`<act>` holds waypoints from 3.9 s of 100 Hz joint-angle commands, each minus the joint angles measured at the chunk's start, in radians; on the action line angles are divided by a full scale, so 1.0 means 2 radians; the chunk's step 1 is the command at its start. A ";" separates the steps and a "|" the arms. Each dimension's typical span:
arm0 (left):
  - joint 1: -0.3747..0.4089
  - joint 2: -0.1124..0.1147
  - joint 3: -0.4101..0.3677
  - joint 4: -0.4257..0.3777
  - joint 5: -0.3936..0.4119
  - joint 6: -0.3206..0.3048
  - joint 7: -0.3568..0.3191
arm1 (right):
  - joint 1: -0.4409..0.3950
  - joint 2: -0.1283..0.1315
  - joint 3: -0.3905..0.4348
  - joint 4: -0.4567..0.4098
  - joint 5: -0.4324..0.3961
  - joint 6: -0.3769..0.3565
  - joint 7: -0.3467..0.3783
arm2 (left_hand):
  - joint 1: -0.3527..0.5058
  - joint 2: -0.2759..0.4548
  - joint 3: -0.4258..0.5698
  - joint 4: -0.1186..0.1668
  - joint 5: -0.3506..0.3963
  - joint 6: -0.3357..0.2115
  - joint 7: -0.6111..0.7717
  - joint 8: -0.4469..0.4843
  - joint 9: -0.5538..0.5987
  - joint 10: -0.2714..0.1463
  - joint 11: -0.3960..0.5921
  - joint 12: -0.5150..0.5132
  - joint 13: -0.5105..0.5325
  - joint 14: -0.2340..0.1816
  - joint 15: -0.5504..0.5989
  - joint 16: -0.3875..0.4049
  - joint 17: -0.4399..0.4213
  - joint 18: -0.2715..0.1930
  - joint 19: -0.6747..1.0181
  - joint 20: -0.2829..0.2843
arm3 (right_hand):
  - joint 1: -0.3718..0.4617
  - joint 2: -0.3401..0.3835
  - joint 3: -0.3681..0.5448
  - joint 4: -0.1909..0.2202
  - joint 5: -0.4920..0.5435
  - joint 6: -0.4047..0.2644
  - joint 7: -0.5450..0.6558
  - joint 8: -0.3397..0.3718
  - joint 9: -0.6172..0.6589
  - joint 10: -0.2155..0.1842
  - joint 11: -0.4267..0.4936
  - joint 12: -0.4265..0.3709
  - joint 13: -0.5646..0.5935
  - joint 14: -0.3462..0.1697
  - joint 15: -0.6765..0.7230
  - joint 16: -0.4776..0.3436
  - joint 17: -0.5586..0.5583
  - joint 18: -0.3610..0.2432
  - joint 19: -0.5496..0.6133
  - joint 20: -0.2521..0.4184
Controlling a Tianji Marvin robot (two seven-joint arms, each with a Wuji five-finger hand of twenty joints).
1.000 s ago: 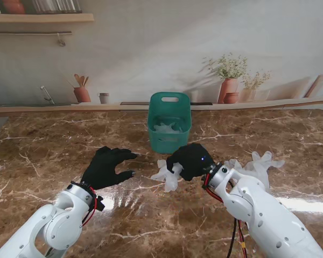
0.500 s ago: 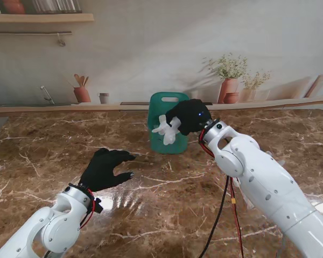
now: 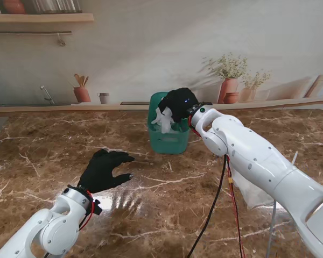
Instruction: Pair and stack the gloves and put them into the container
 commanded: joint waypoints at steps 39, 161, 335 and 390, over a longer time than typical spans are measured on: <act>0.016 0.001 -0.013 0.002 0.001 0.002 -0.003 | 0.111 -0.064 -0.129 0.166 0.074 0.021 -0.009 | -0.003 0.013 -0.020 0.011 0.003 -0.011 -0.010 -0.005 -0.002 -0.014 -0.013 -0.006 -0.020 -0.030 -0.017 -0.006 -0.014 -0.007 -0.025 0.007 | 0.009 0.027 -0.004 0.017 -0.041 0.013 0.031 -0.072 -0.018 -0.001 -0.017 -0.008 -0.004 0.003 -0.027 0.008 -0.023 -0.013 -0.013 0.008; -0.006 -0.003 -0.001 0.022 -0.043 -0.012 -0.003 | -0.126 0.036 0.160 -0.136 -0.064 0.014 0.146 | 0.011 0.060 -0.139 0.022 0.003 0.007 -0.019 -0.010 -0.032 0.001 -0.010 -0.004 -0.041 -0.026 -0.021 -0.025 0.011 -0.049 -0.020 -0.126 | -0.252 0.136 -0.074 0.086 -0.175 0.080 -0.277 -0.135 -0.199 -0.001 -0.126 -0.179 -0.200 0.011 -0.251 -0.082 -0.240 0.015 -0.216 0.010; -0.051 -0.003 0.041 0.018 -0.070 -0.044 -0.021 | -0.654 0.031 0.468 -0.328 -0.193 0.282 0.152 | 0.026 0.113 -0.269 0.039 -0.005 0.005 -0.031 -0.017 -0.042 -0.009 -0.021 -0.011 -0.046 -0.042 -0.027 -0.047 0.011 -0.055 0.019 -0.198 | -0.091 0.071 0.014 0.095 -0.132 0.082 -0.250 -0.026 -0.261 0.015 -0.142 -0.179 -0.286 0.013 -0.285 -0.124 -0.294 -0.002 -0.286 -0.014; -0.056 -0.002 0.047 0.018 -0.073 -0.043 -0.024 | -0.596 0.038 0.425 -0.246 -0.173 0.293 0.139 | 0.029 0.112 -0.269 0.038 -0.004 0.004 -0.029 -0.016 -0.039 -0.008 -0.020 -0.011 -0.045 -0.042 -0.028 -0.047 0.012 -0.055 0.010 -0.192 | -0.106 0.072 -0.010 0.084 -0.145 0.061 -0.257 -0.111 -0.249 0.016 -0.124 -0.182 -0.262 0.009 -0.257 -0.102 -0.277 0.005 -0.260 0.010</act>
